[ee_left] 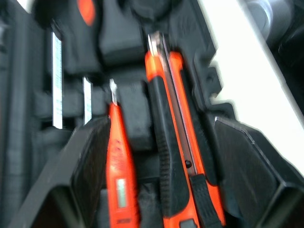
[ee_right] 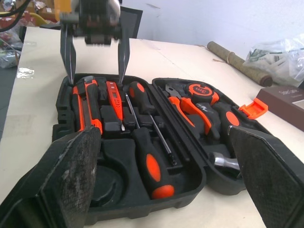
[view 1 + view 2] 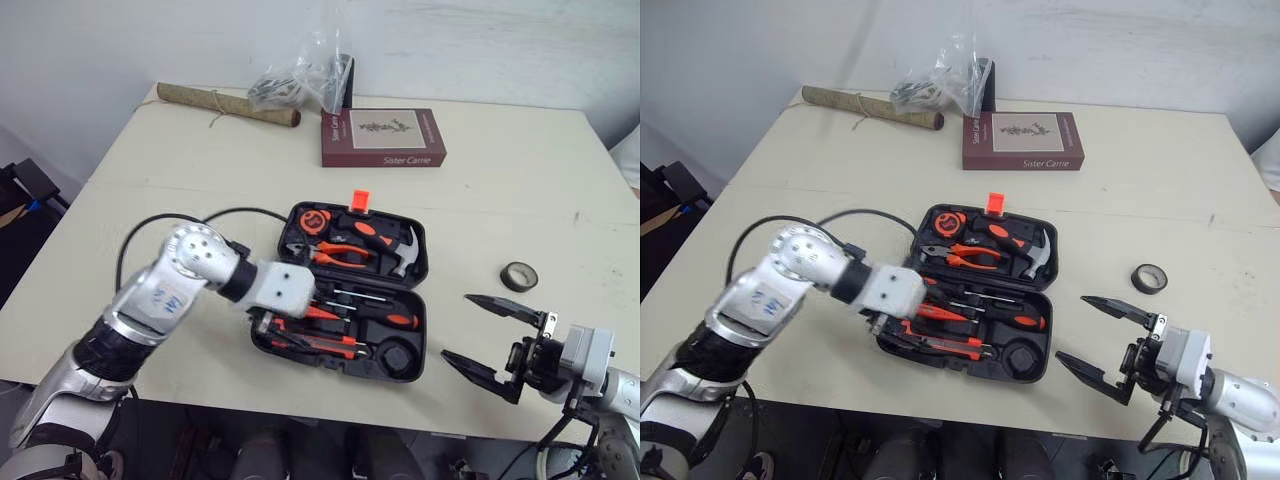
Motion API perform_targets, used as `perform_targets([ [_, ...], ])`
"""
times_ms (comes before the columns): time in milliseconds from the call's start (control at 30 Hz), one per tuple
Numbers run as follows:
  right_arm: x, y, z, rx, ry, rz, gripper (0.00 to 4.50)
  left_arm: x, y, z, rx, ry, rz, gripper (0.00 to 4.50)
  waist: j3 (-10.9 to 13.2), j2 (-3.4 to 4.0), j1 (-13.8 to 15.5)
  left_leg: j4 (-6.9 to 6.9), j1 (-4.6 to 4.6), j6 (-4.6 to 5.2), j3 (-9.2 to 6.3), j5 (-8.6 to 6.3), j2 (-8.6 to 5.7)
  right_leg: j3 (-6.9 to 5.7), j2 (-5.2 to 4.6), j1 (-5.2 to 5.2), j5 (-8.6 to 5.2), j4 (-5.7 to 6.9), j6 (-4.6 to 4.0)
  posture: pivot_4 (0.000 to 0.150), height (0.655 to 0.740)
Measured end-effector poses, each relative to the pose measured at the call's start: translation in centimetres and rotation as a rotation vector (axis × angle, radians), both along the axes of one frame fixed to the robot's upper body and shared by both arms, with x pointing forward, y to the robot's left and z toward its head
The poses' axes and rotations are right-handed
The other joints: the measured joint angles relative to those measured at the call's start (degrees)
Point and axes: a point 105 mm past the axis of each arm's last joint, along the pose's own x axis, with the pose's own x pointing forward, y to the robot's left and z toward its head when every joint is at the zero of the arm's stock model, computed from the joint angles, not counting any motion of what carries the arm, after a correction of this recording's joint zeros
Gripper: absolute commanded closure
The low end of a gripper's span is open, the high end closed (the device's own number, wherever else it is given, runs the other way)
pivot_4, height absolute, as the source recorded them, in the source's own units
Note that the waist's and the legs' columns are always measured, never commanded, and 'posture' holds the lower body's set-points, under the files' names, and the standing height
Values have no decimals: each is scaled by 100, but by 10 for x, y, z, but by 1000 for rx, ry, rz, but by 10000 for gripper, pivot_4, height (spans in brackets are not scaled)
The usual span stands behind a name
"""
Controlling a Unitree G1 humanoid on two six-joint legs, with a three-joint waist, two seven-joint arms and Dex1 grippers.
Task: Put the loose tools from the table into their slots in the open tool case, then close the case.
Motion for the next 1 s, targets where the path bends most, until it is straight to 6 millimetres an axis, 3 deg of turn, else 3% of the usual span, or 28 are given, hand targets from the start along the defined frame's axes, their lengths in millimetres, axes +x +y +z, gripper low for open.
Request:
perform_targets([
  [33, 0, 0, 0, -1, -1, -1, 0, 0, 1, 2, -12, -2, -2, 9643, 0, 0, 0, 0, 1, 0, 0, 0, 0, 0, 0, 0, 0, 0, 0, 1500, 7400],
  [133, 3, -3, -4, -6, 12, -26, 0, 3, 6, 15, -212, 1, -1, 18230, -2, 2, 15, 4, 0, 4, -2, -2, -4, -3, -4, 4, 0, 0, 1, 1500, 7400],
  [300, 4, -10, -15, -31, 26, -82, 0, -3, 0, -11, -348, 128, 24, 42242, -1, 2, 23, 8, -4, 7, -4, -4, -7, -5, -7, 4, 3, 0, 5, 1500, 7400],
  [333, 5, -10, -16, -39, 19, -87, 0, -4, -4, -14, -358, 136, 19, 44656, -1, 2, 20, 10, -4, 7, -4, -3, -7, -4, -7, 4, 4, 0, 7, 1500, 7400],
  [433, 5, -11, -15, -45, 8, -99, 0, -4, -9, -27, -351, 126, 25, 44656, -2, 3, 17, 8, 1, 6, -3, -3, -6, -4, -4, 7, 4, 0, 7, 1500, 7400],
  [600, 6, -12, -15, -45, 3, -105, 0, 4, -7, -66, -240, 120, 85, 44656, -2, 3, 6, 7, 2, 6, 0, -3, -4, -3, -1, 5, 4, 0, 7, 1500, 7400],
  [800, 8, -19, -21, -47, 11, -123, 0, 4, -8, -69, -239, 111, 85, 44656, -19, 16, 12, 4, 19, 7, -2, -4, -5, -4, -4, 26, 4, -4, 7, 1500, 7400],
  [900, 5, -26, -31, -55, 32, -133, 0, 3, -6, -75, -200, 111, 83, 44656, -26, 23, 2, -23, 88, 7, 0, -8, -5, -4, -3, 92, 3, -26, 7, 1500, 7400],
  [1000, 1, -32, -37, -63, 46, -144, 0, 3, -4, -77, -162, 97, 77, 44656, -54, 42, -26, -30, 100, 6, 1, -9, -2, -1, 0, 104, 3, -33, 6, 1500, 7400],
])
